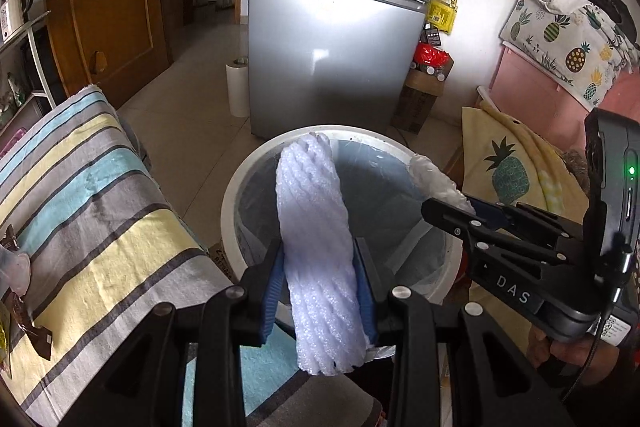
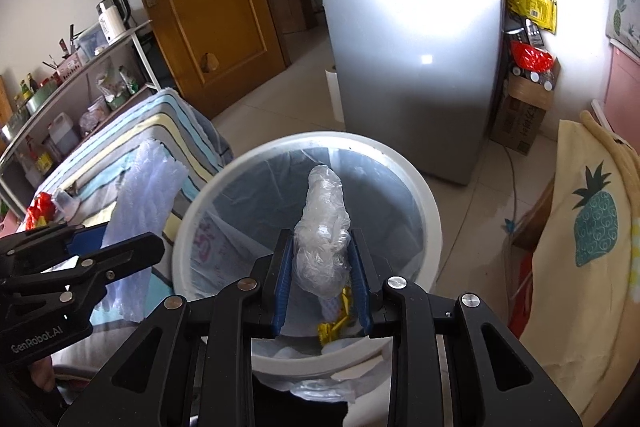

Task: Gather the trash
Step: 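Carry both items over the bin and open both tools to drop them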

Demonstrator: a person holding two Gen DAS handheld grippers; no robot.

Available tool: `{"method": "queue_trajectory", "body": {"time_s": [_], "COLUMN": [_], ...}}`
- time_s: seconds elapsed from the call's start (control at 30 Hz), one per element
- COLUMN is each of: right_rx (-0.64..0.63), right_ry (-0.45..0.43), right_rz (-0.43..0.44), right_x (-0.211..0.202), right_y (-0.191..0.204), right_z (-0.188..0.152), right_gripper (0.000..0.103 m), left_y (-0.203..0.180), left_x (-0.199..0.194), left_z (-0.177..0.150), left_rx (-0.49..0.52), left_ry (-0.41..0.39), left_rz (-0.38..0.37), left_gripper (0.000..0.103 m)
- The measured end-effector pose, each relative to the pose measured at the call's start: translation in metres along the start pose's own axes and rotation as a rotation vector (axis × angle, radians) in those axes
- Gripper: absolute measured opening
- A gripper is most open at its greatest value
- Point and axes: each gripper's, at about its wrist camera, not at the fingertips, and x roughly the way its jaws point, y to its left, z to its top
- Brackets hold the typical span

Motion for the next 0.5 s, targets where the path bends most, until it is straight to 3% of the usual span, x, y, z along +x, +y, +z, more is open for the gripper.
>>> {"method": "queue_trajectory", "body": {"time_s": [0.2, 0.27, 0.3, 0.37, 0.43, 0.5], "right_rx": [0.006, 0.006, 0.009, 0.011, 0.013, 0.02], "right_ry": [0.019, 0.026, 0.03, 0.031, 0.027, 0.021], "right_rz": [-0.03, -0.038, -0.04, -0.042, -0.046, -0.042], "right_x": [0.01, 0.013, 0.014, 0.014, 0.014, 0.012], "right_y": [-0.006, -0.007, -0.009, -0.008, -0.007, -0.006], "right_z": [-0.002, -0.001, -0.002, -0.003, -0.004, -0.004], "right_gripper": [0.029, 0.03, 0.032, 0.039, 0.05, 0.051], "left_y": [0.002, 0.004, 0.004, 0.007, 0.009, 0.01], "left_x": [0.008, 0.009, 0.009, 0.009, 0.008, 0.007], "left_z": [0.0, 0.0, 0.0, 0.0, -0.001, -0.001], "left_rx": [-0.018, -0.031, -0.031, -0.037, -0.045, -0.044], "left_ry": [0.018, 0.023, 0.022, 0.021, 0.019, 0.018], "left_rz": [-0.001, -0.002, 0.001, 0.0, -0.01, 0.0], "left_gripper": [0.036, 0.04, 0.043, 0.059, 0.06, 0.06]}}
